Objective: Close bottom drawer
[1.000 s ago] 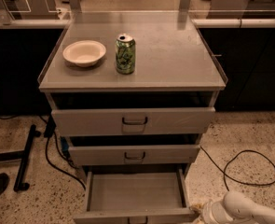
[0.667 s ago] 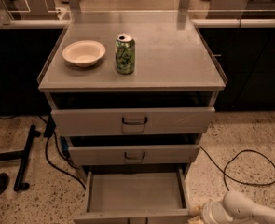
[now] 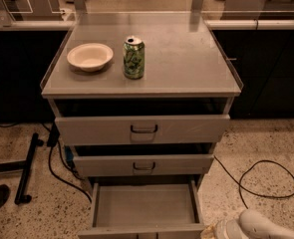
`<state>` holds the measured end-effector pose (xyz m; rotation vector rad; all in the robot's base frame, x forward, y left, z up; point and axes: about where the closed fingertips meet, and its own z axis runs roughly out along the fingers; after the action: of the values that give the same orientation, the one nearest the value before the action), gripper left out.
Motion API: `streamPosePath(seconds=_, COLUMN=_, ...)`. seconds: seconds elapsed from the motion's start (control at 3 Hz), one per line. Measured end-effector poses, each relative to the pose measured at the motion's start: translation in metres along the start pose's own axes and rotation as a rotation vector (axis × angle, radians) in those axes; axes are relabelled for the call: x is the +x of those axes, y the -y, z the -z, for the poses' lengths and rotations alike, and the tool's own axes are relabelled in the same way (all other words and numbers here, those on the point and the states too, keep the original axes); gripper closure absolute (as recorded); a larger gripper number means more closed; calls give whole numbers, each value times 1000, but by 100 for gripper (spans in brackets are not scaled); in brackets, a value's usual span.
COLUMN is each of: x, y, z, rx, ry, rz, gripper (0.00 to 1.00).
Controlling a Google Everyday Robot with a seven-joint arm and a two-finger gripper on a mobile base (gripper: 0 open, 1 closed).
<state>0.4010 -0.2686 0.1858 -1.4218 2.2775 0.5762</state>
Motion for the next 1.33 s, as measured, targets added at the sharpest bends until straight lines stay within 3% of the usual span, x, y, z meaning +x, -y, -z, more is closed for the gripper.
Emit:
streamPosePath(seconds=0.67, x=-4, y=9, z=-33, rx=15, ry=2, rz=21, gripper=100)
streamPosePath(seconds=1.33, x=-27, y=39, z=-67, rx=74, ry=-1, rz=58, gripper=100)
